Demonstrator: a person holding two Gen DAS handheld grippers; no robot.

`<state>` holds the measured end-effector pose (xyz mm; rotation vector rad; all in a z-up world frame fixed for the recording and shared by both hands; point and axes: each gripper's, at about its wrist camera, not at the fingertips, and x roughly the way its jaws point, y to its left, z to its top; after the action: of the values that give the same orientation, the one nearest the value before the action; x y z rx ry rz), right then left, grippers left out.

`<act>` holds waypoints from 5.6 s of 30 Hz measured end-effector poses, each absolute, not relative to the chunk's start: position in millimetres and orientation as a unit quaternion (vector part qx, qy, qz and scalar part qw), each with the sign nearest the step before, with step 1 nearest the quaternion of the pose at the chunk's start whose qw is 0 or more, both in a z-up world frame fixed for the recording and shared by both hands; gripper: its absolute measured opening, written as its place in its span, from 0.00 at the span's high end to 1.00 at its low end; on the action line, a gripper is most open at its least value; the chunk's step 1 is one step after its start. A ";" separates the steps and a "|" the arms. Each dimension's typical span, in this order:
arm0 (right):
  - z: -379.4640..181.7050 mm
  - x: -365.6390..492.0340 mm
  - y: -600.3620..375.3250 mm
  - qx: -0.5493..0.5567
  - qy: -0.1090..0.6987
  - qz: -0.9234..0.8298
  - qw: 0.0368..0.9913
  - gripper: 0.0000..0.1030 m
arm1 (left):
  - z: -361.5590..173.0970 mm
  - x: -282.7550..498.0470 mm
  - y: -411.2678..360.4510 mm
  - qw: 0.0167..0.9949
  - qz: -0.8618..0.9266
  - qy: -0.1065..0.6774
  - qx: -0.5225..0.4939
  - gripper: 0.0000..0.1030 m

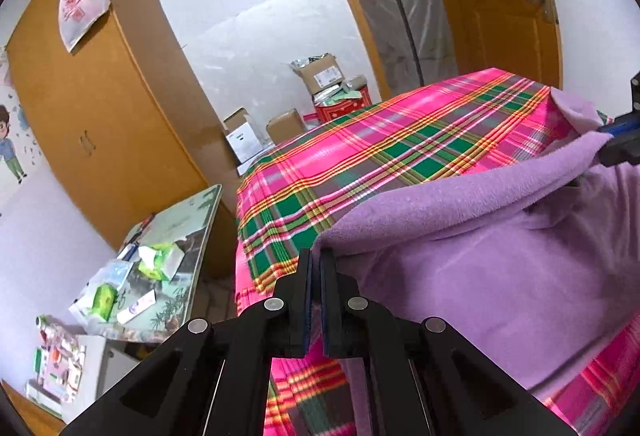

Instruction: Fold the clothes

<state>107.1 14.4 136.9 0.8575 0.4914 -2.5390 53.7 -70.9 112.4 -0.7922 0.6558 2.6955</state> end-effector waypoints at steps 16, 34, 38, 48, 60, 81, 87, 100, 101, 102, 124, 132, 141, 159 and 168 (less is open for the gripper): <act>89.7 142.6 10.5 0.350 0.153 -0.901 0.206 0.96 | 74.4 99.8 -78.0 0.141 0.919 0.213 -0.299 0.97; 52.0 156.2 23.4 0.373 0.093 -0.902 0.198 0.96 | 42.4 122.8 -108.8 0.152 0.918 0.094 -0.354 0.92; 48.1 160.2 25.1 0.369 0.104 -0.903 0.196 0.96 | 43.8 126.8 -126.8 0.171 0.912 -0.001 -0.372 0.91; 38.3 173.8 19.2 0.358 0.148 -0.901 0.194 0.96 | 41.1 118.8 -153.5 0.183 0.878 -0.184 -0.402 0.78; 33.7 178.3 21.9 0.354 0.139 -0.905 0.192 0.96 | 23.7 91.7 -167.4 0.151 0.838 -0.309 -0.423 0.83; 30.7 187.6 10.7 0.365 0.154 -0.896 0.201 0.95 | 56.3 120.1 -142.1 0.119 0.878 -0.269 -0.379 0.92; 39.1 187.8 25.6 0.361 0.102 -0.904 0.206 0.92 | 64.4 123.4 -111.0 0.150 0.887 -0.235 -0.367 0.82; 55.0 190.8 162.5 0.347 -0.079 -0.933 0.053 0.89 | 66.0 137.6 -24.0 0.262 0.883 -0.127 -0.368 0.82; 55.7 190.2 176.2 0.345 -0.097 -0.933 0.038 0.89 | 65.5 138.3 -14.8 0.273 0.880 -0.116 -0.371 0.79; 56.6 189.2 188.1 0.345 -0.114 -0.931 0.027 0.88 | 65.7 139.4 -6.9 0.281 0.879 -0.105 -0.371 0.76; 53.4 53.5 295.2 0.416 -0.148 -0.893 -0.083 0.57 | 37.4 120.0 74.1 0.342 0.844 -0.017 -0.413 0.75; 35.4 13.8 309.5 0.475 -0.150 -0.858 -0.128 0.57 | 29.9 117.2 85.2 0.350 0.837 0.000 -0.420 0.75; 28.2 15.7 321.1 0.487 -0.172 -0.843 -0.149 0.90 | 29.5 117.6 86.1 0.354 0.836 0.003 -0.419 0.75; 58.4 92.3 329.6 0.406 -0.175 -0.882 -0.164 0.97 | 38.0 135.0 110.6 0.345 0.847 0.057 -0.401 0.62; 51.1 121.7 340.9 0.379 -0.213 -0.888 -0.153 0.97 | 37.1 146.5 133.0 0.324 0.853 0.114 -0.393 0.62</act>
<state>121.7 340.9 51.1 1.3212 -0.7422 -3.0976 146.5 133.0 37.1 -1.0314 0.2992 2.2377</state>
